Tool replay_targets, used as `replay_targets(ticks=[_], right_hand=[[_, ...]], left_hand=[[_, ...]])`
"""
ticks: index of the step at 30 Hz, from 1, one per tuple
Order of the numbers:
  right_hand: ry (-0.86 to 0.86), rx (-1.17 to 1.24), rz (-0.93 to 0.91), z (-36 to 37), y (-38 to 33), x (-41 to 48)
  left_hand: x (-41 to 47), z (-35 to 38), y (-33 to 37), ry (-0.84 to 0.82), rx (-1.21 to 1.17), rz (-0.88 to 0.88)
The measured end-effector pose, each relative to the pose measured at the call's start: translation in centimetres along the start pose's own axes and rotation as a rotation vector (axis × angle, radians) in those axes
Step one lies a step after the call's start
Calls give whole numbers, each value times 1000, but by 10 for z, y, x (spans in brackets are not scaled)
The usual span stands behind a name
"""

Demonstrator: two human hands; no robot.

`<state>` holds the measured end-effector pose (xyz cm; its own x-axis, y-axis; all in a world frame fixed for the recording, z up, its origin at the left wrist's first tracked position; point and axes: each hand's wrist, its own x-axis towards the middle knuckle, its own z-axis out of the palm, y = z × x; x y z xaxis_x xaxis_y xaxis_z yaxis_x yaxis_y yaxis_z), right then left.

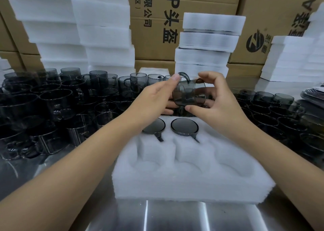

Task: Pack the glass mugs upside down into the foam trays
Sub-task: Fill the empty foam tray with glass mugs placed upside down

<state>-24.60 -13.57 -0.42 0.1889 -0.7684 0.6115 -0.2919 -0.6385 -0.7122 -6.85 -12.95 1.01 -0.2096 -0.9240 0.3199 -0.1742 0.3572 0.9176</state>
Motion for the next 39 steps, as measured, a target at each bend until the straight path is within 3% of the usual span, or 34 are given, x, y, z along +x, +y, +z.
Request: replay_targets(ticks=[4,14,27,39], right_hand=[[-11,-150,-82,0,0,-1],[-43,-304,-187,-2,-3,-3],[-48,-282,-53,-1,0,-2],[-12,-343,-26,-3,-2,-3]], left_hand=[[1,-1,0,-15,-64,-98],[0,-3,-1,3,-149,-104],[0,-4,-8,-5,-267,-9],[-2,-4,-8,-89,-208,49]])
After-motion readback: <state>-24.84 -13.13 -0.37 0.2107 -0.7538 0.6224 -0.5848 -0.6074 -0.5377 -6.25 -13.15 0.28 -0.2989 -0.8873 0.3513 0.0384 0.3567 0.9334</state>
